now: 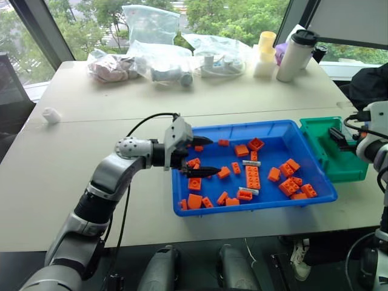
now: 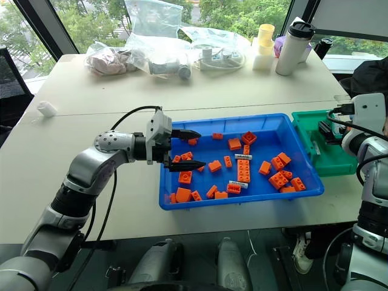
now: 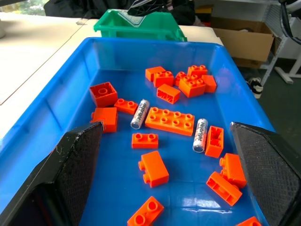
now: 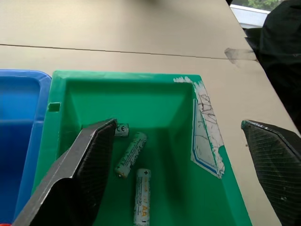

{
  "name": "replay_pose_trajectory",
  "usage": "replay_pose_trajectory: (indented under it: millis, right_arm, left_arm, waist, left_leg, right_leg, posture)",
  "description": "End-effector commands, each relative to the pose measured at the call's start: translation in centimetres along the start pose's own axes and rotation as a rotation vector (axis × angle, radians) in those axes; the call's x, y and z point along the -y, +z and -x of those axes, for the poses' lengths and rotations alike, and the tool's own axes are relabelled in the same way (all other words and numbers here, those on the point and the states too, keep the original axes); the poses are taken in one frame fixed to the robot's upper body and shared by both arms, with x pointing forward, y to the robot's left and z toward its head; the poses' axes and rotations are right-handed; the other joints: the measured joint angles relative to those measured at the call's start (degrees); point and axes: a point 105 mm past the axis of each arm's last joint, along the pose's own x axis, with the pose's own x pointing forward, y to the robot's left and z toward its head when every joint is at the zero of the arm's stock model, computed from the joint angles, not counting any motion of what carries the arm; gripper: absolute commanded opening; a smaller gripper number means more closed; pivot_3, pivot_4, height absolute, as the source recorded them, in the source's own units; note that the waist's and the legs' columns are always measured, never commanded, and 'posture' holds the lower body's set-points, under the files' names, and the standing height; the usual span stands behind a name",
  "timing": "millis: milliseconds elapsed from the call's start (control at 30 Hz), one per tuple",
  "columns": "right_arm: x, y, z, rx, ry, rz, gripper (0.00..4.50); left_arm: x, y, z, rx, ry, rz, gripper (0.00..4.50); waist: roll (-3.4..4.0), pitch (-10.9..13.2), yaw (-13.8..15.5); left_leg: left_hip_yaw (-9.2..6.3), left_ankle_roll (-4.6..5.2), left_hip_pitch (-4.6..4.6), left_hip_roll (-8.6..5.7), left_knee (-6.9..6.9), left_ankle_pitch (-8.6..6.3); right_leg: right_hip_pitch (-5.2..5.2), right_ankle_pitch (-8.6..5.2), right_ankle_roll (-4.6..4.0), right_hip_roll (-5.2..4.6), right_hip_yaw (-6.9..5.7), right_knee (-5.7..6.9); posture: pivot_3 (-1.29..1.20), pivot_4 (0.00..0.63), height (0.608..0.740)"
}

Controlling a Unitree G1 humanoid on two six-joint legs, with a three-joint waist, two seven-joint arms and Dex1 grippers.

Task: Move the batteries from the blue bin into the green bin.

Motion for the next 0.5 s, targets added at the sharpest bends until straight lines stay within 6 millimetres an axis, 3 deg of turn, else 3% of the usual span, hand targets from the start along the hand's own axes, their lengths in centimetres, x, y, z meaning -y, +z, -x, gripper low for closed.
replay_pose_trajectory:
  millis: [33, 133, 200, 333, 500]
  right_arm:
    - [-6.8, 3.1, 2.1, 0.129, 0.39, 0.139, 4.44]
    - [-11.1, 1.3, 4.2, 0.031, 0.664, 0.204, 4.44]
    - [-12.4, 0.1, 5.3, -0.036, 0.765, 0.226, 4.44]
    - [-13.8, -1.5, 6.1, -0.133, 0.894, 0.258, 4.44]
    - [-14.3, -3.1, 6.2, -0.202, 0.996, 0.35, 4.44]
  left_arm:
    - [-0.3, 1.3, 1.8, 0.005, 0.046, -0.042, 4.5]
    - [0.2, 0.7, 3.6, -0.057, 0.048, -0.025, 4.5]
    - [0.9, 0.4, 4.4, -0.095, 0.028, -0.007, 4.5]
    - [2.6, -0.6, 5.7, -0.184, -0.02, 0.015, 4.5]
    - [2.8, -0.7, 5.8, -0.194, 0.006, 0.015, 4.5]
  waist:
    - [-0.01, 0.0, -0.2]
    - [0.0, 0.0, -0.1]
    - [-0.03, 0.0, 0.1]
    - [-0.05, 0.0, 0.3]
    - [-0.06, 0.0, 0.2]
  left_leg:
    - [-0.01, 0.0, 0.0, 0.06, 0.0, 0.0]
    - [-0.05, 0.01, 0.02, 0.11, 0.0, -0.01]
    - [-0.05, 0.02, 0.01, 0.09, 0.01, -0.01]
    - [-0.12, 0.09, 0.01, 0.05, 0.07, -0.06]
    - [-0.21, 0.1, 0.07, 0.05, 0.08, -0.07]
  right_leg:
    - [0.0, 0.0, 0.0, 0.06, 0.0, -0.01]
    - [0.01, 0.0, 0.0, 0.12, -0.01, -0.01]
    - [0.04, 0.0, 0.0, 0.09, -0.01, -0.02]
    - [0.21, 0.0, 0.0, 0.02, -0.07, -0.16]
    - [0.34, -0.01, -0.01, 0.0, -0.18, -0.25]
  posture:
    - [0.0, 0.15, 0.74]
    - [0.0, 0.15, 0.74]
    - [0.0, 0.15, 0.74]
    - [0.0, 0.15, 0.74]
    - [0.0, 0.15, 0.74]
